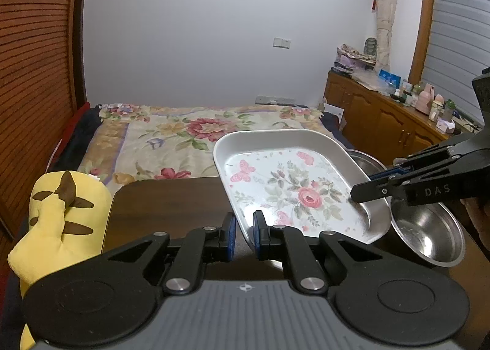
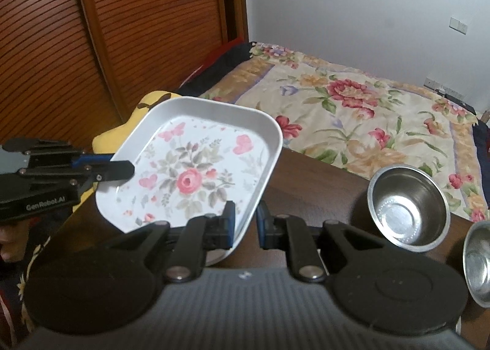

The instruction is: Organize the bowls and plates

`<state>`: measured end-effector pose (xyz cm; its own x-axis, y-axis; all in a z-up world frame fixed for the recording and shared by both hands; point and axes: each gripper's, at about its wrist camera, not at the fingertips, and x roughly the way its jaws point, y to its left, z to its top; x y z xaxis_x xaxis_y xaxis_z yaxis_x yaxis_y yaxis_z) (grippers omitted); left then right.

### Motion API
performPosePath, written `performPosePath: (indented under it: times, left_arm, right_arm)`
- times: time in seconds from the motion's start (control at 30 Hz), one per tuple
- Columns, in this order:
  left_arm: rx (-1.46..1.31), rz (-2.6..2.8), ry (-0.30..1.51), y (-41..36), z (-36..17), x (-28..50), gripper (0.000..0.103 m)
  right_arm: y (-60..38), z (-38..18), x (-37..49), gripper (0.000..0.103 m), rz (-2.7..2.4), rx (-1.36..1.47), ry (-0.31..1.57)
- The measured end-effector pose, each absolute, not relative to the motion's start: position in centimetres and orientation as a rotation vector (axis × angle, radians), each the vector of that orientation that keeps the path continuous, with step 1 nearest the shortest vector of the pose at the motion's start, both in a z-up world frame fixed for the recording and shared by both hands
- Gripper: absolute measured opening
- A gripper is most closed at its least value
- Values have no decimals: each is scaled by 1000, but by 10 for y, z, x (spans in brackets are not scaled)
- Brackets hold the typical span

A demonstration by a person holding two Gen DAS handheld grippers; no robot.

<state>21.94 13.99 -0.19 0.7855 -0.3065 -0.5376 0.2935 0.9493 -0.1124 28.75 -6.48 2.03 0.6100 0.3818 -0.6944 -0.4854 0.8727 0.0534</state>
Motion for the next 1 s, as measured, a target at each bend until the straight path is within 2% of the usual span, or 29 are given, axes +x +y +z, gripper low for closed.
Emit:
performPosePath:
  times: [1.0]
  left_arm:
    - [11, -361, 552, 128, 7, 142, 13]
  right_arm:
    - [-83, 12, 215, 16, 490, -113, 761]
